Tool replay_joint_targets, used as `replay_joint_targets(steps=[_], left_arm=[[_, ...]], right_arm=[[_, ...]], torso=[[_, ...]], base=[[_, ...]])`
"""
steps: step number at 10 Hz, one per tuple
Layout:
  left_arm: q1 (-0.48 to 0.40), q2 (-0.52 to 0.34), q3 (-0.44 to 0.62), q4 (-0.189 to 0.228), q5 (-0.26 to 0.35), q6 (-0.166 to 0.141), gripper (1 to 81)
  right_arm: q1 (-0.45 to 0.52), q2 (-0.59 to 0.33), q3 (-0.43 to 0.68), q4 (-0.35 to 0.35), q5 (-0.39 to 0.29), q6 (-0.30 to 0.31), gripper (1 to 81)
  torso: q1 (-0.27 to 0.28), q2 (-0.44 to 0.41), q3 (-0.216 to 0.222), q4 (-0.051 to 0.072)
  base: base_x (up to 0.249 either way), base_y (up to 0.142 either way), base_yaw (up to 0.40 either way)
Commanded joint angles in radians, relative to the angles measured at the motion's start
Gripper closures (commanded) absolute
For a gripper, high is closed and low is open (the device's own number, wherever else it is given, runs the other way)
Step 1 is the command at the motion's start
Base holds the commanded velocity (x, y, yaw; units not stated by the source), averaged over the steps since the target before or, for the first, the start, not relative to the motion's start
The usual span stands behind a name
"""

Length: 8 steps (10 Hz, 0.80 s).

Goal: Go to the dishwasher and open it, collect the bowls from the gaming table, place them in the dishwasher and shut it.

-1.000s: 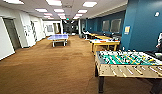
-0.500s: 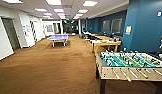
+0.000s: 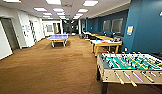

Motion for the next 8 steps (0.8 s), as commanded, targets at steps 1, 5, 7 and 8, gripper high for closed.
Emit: replay_joint_targets(steps=[1, 5, 7, 8], left_arm=[[-0.047, -0.003, -0.001, 0.004, 0.043, 0.002, 1.0], [-0.047, -0.003, -0.001, 0.006, 0.042, 0.002, 1.0], [-0.047, -0.003, -0.001, 0.006, 0.043, 0.002, 1.0], [-0.047, -0.003, -0.001, 0.004, 0.042, 0.002, 1.0]], right_arm=[[0.06, 0.005, 0.004, -0.006, -0.049, -0.003, 1.0], [0.057, 0.006, 0.004, -0.004, -0.049, -0.001, 1.0], [0.055, 0.006, 0.004, -0.004, -0.049, -0.001, 1.0], [0.053, 0.006, 0.004, -0.004, -0.049, -0.001, 1.0]], torso=[[0.0, 0.0, 0.0, 0.0], [0.0, 0.0, 0.0, 0.0], [0.0, -0.001, 0.0, 0.0], [0.0, 0.0, 0.0, 0.0]], base=[[0.165, 0.0, 0.0], [0.164, 0.0, 0.0], [0.157, 0.0, 0.0], [0.152, 0.0, 0.0]])
